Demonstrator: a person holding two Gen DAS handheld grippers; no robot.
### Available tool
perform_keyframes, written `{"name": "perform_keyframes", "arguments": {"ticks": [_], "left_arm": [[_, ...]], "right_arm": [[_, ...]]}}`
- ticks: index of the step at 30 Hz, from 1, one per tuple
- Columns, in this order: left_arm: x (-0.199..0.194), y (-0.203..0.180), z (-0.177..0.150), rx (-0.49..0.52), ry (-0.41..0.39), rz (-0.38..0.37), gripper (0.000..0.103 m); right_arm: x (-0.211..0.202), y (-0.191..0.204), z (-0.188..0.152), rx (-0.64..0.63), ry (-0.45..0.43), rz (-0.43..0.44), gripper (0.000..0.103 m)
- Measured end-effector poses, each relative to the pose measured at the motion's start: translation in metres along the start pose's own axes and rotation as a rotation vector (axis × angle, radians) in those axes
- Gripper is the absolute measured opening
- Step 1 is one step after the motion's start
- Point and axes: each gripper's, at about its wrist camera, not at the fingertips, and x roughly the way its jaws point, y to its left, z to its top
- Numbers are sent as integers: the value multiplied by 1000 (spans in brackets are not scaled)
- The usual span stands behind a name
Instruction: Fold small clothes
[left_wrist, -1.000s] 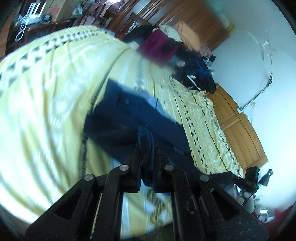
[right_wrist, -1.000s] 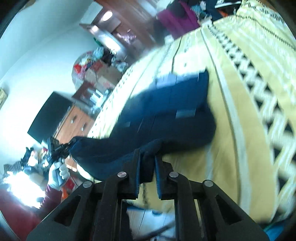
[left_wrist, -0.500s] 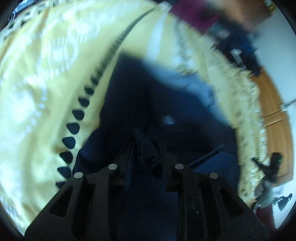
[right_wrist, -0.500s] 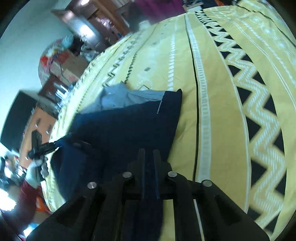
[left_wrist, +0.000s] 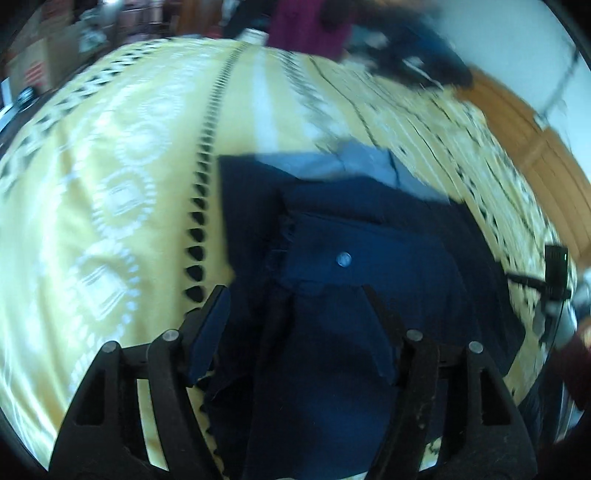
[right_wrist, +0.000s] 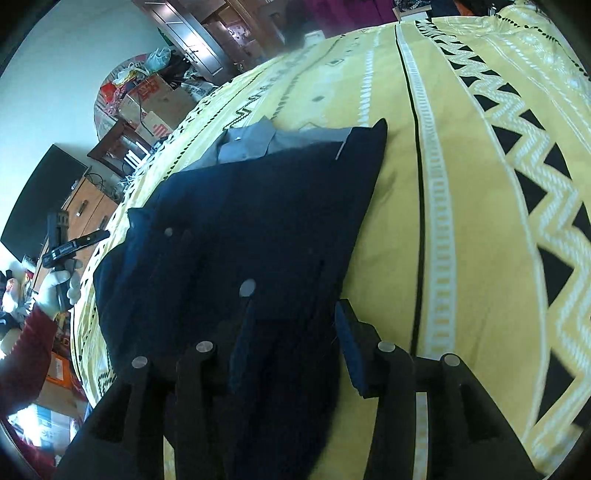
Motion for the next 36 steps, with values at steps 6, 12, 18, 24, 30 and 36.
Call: {"name": "perform_keyframes", "arguments": {"ticks": [6,12,18,24,30,36], "left_arm": [[38,-12,25,84,40,18,68],[51,-17,26,128,84,-17,44],[42,-19,22,127,34,-31,18],[38,-12,21,80,11,-64,17],[51,-3,20,37,32,-36,35],[56,0,23,58,33,-12,48]], "right_arm": [[-1,1,-8,1,-15,-20,51],[-1,2,-9,-19,-18,-53,52],[-5,2,-4,-69,-43,-105,52],[13,-8,8,-87,-9,-77,52],[28,-4,12,-78,-3,-48,52],[29,15,6,-142,-14,-99,54]]}}
